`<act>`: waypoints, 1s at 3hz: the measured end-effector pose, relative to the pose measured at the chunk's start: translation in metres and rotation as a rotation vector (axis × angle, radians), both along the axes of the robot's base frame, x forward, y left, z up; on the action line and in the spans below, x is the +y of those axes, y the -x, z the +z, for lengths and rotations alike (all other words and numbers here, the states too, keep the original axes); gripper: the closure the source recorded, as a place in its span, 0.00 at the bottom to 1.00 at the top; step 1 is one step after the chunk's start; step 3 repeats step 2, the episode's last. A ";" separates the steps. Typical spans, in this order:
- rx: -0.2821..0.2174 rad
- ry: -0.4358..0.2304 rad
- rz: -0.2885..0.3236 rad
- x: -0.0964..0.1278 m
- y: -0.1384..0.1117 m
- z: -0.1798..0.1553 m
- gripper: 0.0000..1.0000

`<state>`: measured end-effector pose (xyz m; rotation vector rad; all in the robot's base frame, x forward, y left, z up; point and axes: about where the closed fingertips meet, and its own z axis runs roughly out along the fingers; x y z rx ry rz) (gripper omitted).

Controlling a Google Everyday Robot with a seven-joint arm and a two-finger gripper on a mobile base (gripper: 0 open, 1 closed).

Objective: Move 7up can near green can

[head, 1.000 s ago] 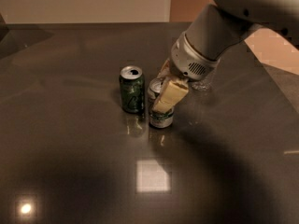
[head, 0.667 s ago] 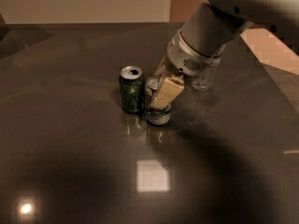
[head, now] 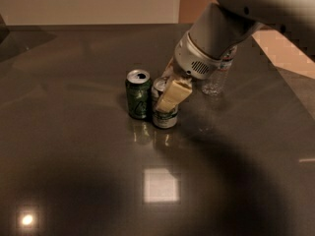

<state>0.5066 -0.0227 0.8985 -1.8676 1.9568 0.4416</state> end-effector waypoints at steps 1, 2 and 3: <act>-0.002 0.000 0.002 0.001 0.001 0.001 0.00; -0.002 0.000 0.002 0.001 0.001 0.001 0.00; -0.002 0.000 0.002 0.001 0.001 0.001 0.00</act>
Offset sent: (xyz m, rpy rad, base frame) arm -0.0006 0.0008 0.0005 -0.0004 -0.0015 0.0014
